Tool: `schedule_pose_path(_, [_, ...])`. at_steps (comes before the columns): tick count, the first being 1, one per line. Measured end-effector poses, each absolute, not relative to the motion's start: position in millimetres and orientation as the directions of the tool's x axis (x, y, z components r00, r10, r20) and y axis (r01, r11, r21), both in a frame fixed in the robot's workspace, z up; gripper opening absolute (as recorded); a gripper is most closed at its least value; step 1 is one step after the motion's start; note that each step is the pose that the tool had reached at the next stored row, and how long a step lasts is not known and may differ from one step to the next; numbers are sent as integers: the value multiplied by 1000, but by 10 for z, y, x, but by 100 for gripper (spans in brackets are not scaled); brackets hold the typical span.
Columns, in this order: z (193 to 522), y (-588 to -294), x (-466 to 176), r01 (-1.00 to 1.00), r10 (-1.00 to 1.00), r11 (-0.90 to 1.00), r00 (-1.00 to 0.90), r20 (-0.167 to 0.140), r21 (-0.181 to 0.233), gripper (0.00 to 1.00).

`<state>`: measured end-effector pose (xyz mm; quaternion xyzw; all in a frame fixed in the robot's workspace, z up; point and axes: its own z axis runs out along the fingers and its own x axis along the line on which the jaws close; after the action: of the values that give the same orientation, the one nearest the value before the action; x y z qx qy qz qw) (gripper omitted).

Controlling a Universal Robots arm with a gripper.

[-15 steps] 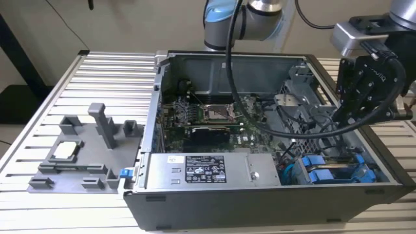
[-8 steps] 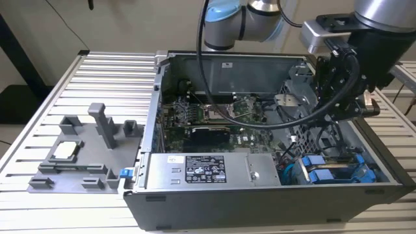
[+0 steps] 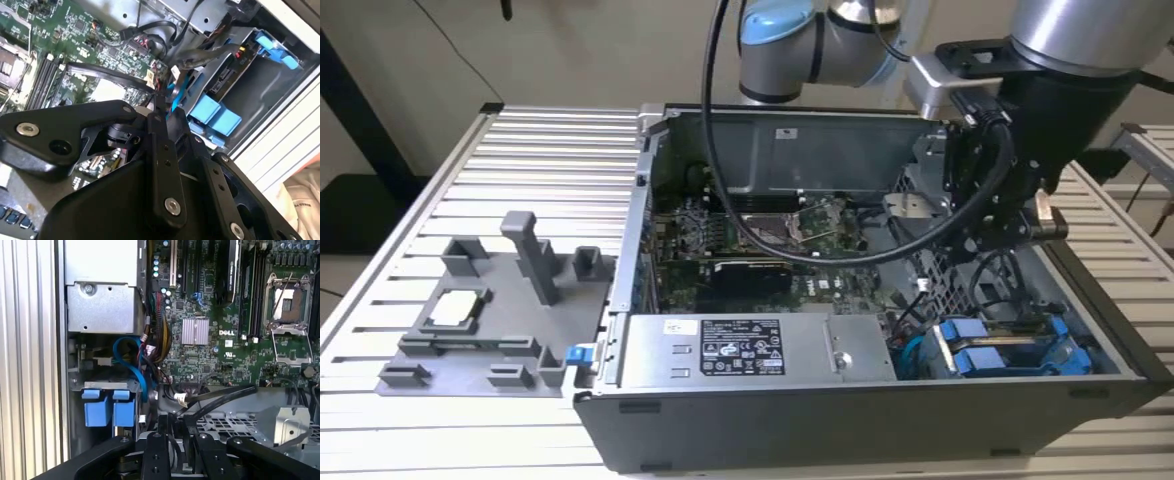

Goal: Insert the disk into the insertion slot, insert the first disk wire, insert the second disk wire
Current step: 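Insert the first disk wire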

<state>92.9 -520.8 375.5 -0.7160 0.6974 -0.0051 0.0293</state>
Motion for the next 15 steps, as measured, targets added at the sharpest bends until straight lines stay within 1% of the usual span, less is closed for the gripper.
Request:
schedule_pose_path(2, [3728, -5195, 907, -998, -999, -30, 32, -33, -57, 27])
schedule_pose_path(4, [3720, -5190, 899, -997, -999, -37, 38, -24, -65, 27])
schedule_pose_path(8, [3693, -5177, 863, -994, -999, -44, 46, -17, -98, 27])
schedule_pose_path(10, [3681, -5172, 836, -994, -999, -46, 48, -15, -102, 27])
schedule_pose_path(15, [3675, -5169, 816, -993, -999, -52, 52, -1, -110, 27])
